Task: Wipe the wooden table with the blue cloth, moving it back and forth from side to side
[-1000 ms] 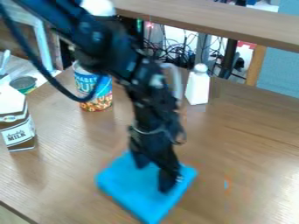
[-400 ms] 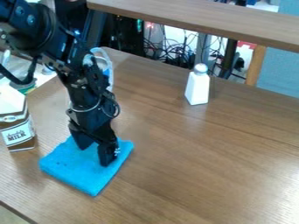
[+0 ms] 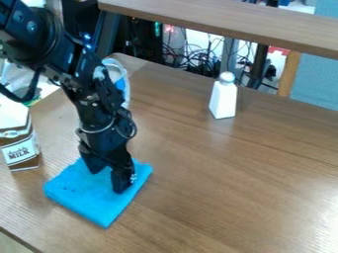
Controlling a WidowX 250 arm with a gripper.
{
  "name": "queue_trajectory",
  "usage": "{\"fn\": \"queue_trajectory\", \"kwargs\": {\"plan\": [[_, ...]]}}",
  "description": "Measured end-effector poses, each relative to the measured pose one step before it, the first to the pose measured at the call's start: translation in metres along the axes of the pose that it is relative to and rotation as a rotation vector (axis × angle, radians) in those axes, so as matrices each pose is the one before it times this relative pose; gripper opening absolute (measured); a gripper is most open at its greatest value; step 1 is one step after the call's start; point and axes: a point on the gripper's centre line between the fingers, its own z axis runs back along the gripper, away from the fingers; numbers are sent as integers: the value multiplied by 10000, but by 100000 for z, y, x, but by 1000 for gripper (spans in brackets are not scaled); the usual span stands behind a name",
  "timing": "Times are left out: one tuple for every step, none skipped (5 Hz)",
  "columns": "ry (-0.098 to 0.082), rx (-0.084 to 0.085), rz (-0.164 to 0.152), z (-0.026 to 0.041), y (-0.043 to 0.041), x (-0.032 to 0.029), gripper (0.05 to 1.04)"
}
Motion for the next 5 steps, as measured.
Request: {"fn": "queue_trajectory", "kwargs": {"plan": [[-95, -202, -507, 155, -1625, -812, 1001], [179, -323, -515, 570, -1847, -777, 1001], [-305, -318, -357, 3857, -955, 677, 1001], [-360, -765, -439, 4707, -1726, 486, 1001], [141, -732, -1651, 4160, -1401, 831, 1001]]}}
